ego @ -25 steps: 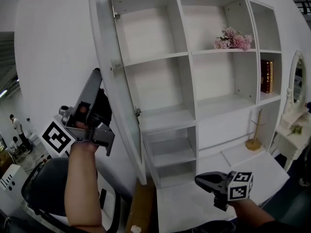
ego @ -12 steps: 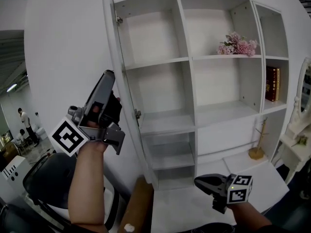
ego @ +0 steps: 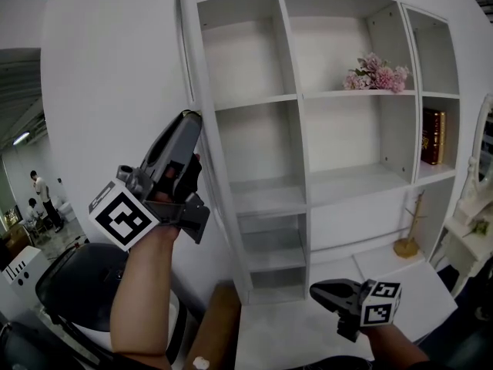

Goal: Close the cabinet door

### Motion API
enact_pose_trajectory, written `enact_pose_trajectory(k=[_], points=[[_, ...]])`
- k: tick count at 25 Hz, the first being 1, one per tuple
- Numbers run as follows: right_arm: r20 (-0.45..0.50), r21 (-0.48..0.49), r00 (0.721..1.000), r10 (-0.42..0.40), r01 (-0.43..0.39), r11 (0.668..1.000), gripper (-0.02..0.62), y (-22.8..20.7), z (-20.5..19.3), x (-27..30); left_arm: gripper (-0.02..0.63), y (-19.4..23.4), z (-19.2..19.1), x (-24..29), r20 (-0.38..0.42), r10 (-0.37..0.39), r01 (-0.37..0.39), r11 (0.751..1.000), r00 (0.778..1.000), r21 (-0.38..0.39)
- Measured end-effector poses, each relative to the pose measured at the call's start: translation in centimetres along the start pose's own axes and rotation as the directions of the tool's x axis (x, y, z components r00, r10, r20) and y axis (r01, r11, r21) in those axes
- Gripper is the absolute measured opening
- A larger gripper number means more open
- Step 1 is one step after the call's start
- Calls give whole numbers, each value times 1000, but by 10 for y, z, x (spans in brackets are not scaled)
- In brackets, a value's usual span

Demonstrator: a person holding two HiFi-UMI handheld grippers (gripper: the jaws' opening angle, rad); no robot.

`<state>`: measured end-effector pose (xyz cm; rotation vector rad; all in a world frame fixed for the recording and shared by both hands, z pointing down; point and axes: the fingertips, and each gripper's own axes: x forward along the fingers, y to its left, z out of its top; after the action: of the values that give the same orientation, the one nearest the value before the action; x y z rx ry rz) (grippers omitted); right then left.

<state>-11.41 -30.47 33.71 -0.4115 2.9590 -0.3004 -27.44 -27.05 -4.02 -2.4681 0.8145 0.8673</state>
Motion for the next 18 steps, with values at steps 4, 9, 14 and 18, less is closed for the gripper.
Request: enact_pose_trajectory(k=[4, 9, 14, 18], points=[[12, 2, 1000, -11, 11, 1000, 6, -5, 2, -6, 78, -3, -9, 9, -19, 6, -4, 997, 1000, 75], [23, 2, 999, -28, 28, 1000, 6, -14, 4, -16, 78, -6, -19, 20, -26, 11, -7, 990, 1000, 138], [40, -5, 998, -42, 43, 999, 8, -21, 10, -27, 77, -9, -35, 37, -67, 35, -21, 979, 997, 203], [53, -4, 997, -58, 58, 998, 6, -29, 13, -38, 75, -9, -49, 51, -102, 59, -29, 963, 993, 269]])
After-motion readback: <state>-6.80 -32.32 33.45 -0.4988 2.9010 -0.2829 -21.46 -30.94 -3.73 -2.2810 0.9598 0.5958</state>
